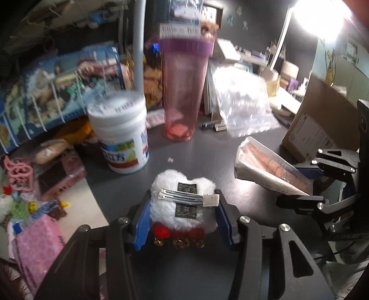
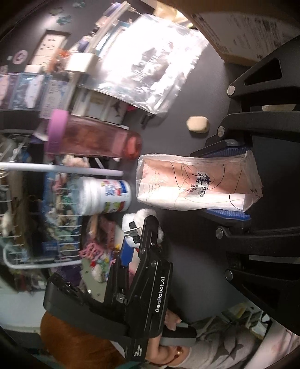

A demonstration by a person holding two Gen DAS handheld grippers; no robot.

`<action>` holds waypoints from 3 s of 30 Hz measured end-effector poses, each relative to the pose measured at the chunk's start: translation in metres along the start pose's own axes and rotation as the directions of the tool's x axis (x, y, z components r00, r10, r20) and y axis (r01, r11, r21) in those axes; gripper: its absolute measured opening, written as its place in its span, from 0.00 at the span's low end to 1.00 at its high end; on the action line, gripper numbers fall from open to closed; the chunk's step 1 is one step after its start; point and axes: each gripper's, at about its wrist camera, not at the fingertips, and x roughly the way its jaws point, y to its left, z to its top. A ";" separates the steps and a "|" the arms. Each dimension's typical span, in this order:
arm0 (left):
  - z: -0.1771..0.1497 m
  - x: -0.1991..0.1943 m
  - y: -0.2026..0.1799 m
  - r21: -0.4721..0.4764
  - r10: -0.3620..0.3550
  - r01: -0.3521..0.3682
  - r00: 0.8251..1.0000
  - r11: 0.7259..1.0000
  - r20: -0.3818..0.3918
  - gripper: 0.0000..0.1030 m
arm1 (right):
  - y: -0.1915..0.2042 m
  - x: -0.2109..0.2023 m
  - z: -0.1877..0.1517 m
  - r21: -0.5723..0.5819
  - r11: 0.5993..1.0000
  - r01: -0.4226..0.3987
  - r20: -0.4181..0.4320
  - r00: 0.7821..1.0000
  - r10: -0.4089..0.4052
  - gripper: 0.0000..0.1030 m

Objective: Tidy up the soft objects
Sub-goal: 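Drop the bagged pink item in the box with the right tool while the left drops the plush, then move both open tools from the box back to the desk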

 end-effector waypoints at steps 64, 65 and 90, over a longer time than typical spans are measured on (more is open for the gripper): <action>0.177 0.008 -0.310 0.454 -0.290 0.255 0.957 0.854 0.008 0.65 | -0.163 -0.192 -0.077 0.202 0.928 0.313 0.256 0.897 -0.359 0.53; 0.177 0.009 -0.310 0.454 -0.288 0.253 0.958 0.854 0.009 0.70 | -0.163 -0.192 -0.077 0.201 0.927 0.316 0.251 0.898 -0.360 0.53; 0.125 -0.067 -0.151 0.246 -0.144 0.094 0.970 0.965 0.195 0.81 | -0.083 -0.213 -0.030 0.154 0.957 0.247 0.393 0.873 -0.289 0.54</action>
